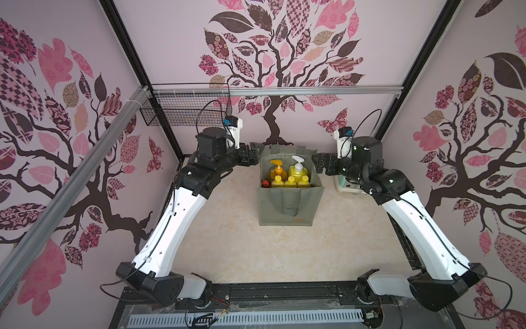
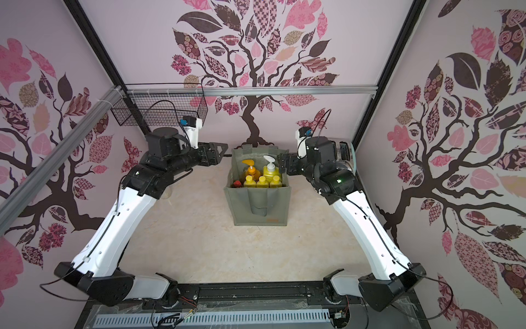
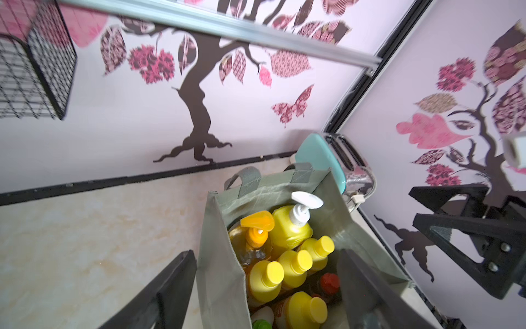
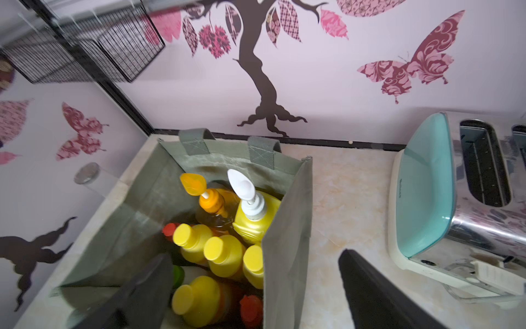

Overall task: Pack dish soap into the shopping bag
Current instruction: Reset both arms

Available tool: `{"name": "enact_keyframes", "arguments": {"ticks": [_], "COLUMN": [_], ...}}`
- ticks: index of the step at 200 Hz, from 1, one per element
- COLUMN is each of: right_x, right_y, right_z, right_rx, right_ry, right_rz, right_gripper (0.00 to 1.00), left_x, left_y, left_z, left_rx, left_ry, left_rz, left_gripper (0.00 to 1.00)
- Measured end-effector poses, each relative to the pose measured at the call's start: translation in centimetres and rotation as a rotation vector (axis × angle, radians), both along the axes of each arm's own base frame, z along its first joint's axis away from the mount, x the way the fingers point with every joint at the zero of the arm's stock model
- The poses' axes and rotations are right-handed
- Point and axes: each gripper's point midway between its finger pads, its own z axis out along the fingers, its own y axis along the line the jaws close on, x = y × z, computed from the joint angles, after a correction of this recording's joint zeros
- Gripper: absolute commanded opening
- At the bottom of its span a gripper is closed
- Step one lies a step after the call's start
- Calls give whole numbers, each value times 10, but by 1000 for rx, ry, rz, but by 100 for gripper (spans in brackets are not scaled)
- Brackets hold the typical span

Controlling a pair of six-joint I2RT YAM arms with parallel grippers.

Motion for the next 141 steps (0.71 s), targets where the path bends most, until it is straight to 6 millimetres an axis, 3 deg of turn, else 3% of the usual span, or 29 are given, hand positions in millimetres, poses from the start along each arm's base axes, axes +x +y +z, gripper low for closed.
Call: {"name": "enact_keyframes", "arguments": {"ticks": [28, 55, 76, 112, 131, 141], "right_x": [-30, -60, -67, -59, -58, -57], "right_y": [-15, -41, -60, -80, -91, -97], "right_z": [27, 10, -27, -131, -167, -176], "right_rx": [35, 30, 9, -111, -185, -207], "right_ry": [-114, -170, -185, -104, -87, -101], "right_rz": [-2, -66, -147, -253, -293, -313], "right_gripper": [100, 100, 100, 100, 100, 100], "left_x": [-35, -71, -90, -98, -97, -96], "left_y": [33, 80, 114, 153, 164, 170], "left_z": [8, -25, -74, -179, -208, -212], "left_rx": [2, 42, 72, 179, 236, 266], "left_ry": [-74, -98, -116, -51, -38, -56], "left_rz": [93, 256, 388, 576, 635, 667], "left_gripper": [82, 78, 78, 81, 81, 98]}}
